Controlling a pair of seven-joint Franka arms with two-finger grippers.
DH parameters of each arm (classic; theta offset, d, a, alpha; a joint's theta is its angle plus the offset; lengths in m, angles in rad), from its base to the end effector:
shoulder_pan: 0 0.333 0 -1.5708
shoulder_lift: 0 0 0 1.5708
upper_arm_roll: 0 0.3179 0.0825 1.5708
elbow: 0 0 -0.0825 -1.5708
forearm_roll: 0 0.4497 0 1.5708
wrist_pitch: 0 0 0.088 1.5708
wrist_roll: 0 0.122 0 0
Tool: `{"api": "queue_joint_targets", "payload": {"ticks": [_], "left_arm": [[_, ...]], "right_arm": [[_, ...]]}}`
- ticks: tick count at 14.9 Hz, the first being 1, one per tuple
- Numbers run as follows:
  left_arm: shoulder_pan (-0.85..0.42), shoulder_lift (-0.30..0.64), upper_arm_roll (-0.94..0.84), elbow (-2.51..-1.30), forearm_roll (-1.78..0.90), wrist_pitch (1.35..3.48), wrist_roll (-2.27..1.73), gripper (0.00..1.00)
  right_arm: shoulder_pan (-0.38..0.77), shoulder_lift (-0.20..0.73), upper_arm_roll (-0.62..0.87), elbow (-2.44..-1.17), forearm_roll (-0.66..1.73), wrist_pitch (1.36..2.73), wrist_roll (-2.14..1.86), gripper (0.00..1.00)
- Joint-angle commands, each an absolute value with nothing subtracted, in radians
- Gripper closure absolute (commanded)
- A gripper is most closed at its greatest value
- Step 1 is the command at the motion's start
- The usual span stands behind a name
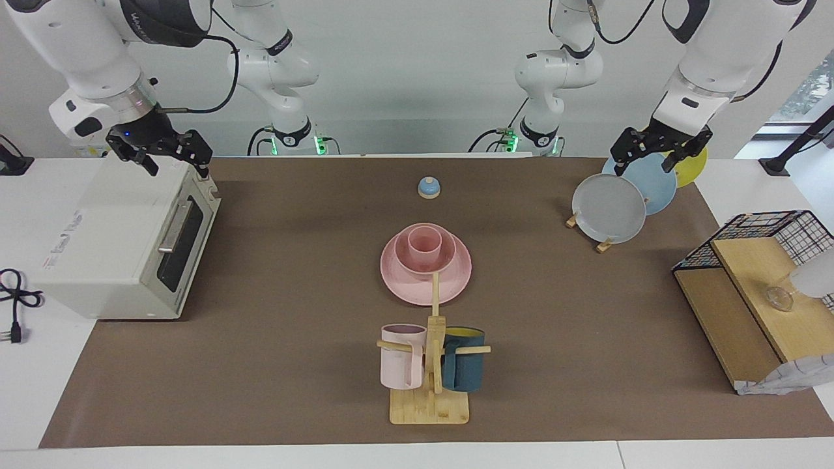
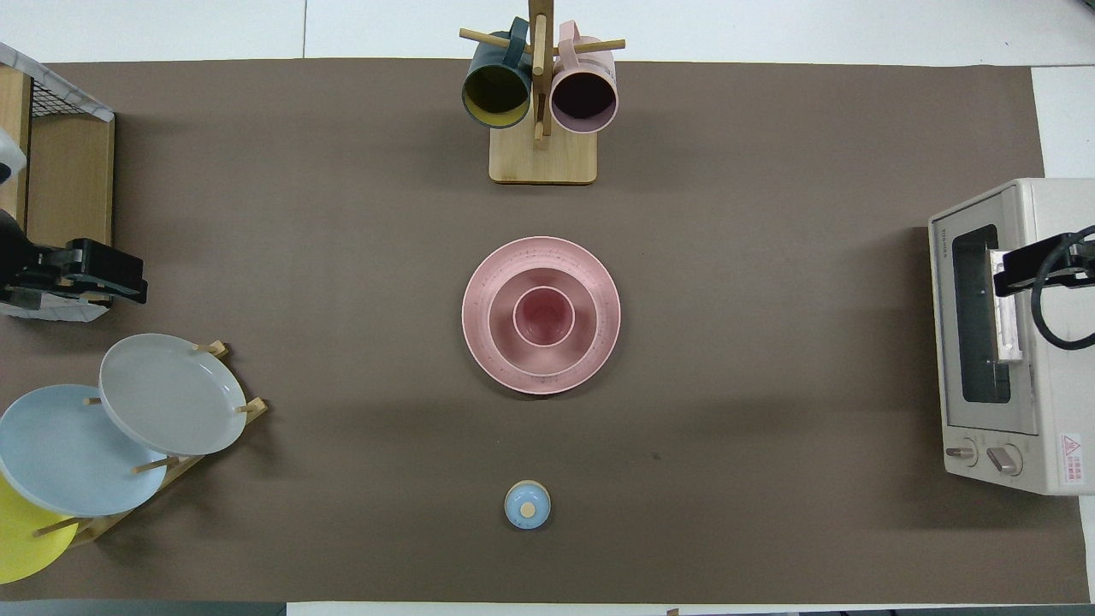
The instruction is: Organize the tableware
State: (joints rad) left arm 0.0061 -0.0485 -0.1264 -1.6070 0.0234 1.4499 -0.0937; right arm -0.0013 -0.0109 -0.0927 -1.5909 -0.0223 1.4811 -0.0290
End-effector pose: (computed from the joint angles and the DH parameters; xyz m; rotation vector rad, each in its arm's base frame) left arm 0.5859 -0.0693 0.6116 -3.0962 0.0380 0.1631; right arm 0.6020 -0.0599 0.6000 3.1208 -0.1028 -0.1564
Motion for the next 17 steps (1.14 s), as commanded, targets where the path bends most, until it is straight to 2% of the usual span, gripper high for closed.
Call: {"api": "queue_joint_targets", "payload": {"ticks": [1,6,17], "left_arm": [[-0.009,-0.140,-0.112,-1.741,0.025,1.508,-0.089,0.00],[-0.006,-0.061,-0.109,-1.568,-0.006,1.421,-0.086,0.00],[0.008,-0.063,-0.095,-1.582,-0.052,1.437,-0.077,0.00]], "right_arm": [[0.002,-0.029,-0.097,-1.606,-0.003,1.473,-0.018,0.00],[0.002,-0.029,-0.097,-1.606,-0.003,1.473,-0.018,0.00],[0.002,-0.029,-0.097,-1.606,-0.003,1.474,-0.018,0.00]]}}
